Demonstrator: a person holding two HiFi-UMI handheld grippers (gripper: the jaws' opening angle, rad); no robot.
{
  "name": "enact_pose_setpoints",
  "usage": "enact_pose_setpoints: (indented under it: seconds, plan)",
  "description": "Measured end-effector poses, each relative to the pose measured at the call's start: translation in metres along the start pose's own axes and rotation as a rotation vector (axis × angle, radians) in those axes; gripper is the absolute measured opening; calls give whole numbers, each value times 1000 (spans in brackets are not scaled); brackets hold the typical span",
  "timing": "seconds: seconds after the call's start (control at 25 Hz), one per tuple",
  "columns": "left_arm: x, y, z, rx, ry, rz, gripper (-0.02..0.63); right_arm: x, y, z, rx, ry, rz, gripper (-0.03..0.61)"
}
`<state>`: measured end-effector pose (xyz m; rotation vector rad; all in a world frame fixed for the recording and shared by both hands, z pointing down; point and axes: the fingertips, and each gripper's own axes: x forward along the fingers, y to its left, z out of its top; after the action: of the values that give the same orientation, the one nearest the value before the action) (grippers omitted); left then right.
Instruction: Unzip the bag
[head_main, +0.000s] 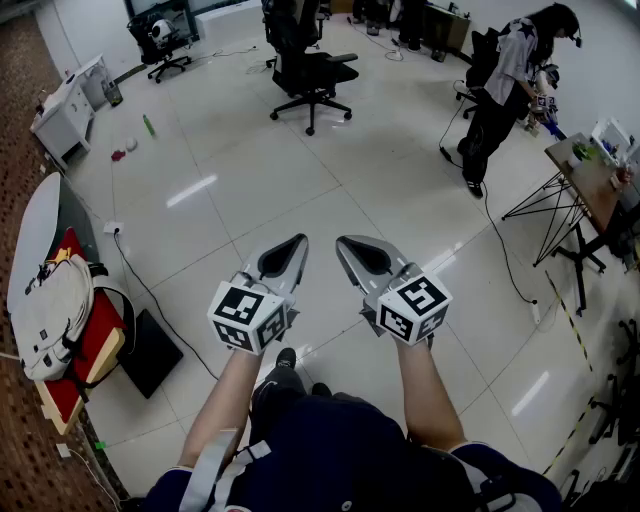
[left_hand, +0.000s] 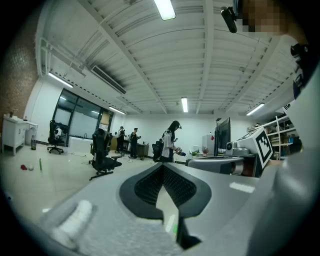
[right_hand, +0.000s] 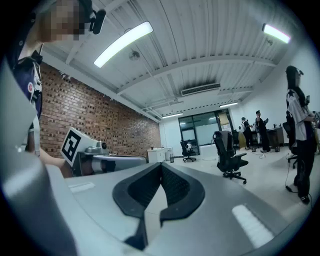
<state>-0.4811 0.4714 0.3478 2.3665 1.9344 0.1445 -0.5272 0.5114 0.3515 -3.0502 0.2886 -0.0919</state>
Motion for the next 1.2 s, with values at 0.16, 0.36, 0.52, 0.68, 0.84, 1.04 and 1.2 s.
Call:
enact_pose_setpoints:
  seconds: [0.16, 0.36, 0.52, 0.68, 0.84, 1.04, 1.2]
  plan:
    - [-6, 29, 2, 25, 8, 29, 3, 25, -1, 2, -7, -1, 14, 5]
    - [-31, 91, 3, 25, 0, 110, 3, 81, 18, -1, -21, 21, 87, 5]
    - [-49, 152, 6, -1, -21, 177, 3, 142, 34, -4, -39, 42, 154, 5]
    - [-66, 216, 7, -26, -25, 225, 3, 208, 46, -4, -44, 61, 193, 5]
    - [-90, 286, 10, -60, -18, 280, 3, 278, 68, 0, -48, 80, 233, 5]
    - [-121, 348, 8, -35, 12, 362, 3, 345, 100, 5, -76, 99, 305, 5]
    - [-143, 392, 6, -49, 3, 422, 3, 395, 121, 2, -86, 117, 369, 5]
